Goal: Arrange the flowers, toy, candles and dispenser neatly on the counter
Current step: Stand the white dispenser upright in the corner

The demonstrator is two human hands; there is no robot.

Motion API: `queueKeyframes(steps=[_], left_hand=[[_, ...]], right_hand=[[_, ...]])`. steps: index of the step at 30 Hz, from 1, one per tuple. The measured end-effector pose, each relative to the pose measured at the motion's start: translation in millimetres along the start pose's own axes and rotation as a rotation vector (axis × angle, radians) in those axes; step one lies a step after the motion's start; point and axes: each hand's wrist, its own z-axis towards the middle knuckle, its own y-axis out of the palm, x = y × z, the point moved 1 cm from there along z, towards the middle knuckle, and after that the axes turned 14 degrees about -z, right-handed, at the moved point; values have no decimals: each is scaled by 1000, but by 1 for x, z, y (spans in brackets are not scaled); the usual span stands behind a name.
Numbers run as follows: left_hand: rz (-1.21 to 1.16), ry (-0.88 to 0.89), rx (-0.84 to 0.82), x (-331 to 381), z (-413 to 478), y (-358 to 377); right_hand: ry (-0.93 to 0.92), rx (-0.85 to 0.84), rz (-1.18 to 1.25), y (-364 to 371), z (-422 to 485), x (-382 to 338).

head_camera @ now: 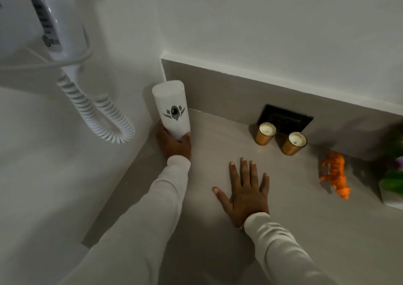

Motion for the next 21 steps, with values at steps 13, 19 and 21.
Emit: queueKeyframes(steps=[13, 19, 21], left_hand=[[154, -63, 50, -4, 56, 35], [250, -123, -60, 11, 45, 27], [328, -117, -187, 21, 25, 20]], right_hand=[[3, -5, -10, 5, 1, 1], [7, 1, 17, 2, 1, 0], [6, -15, 26, -3, -1, 1]])
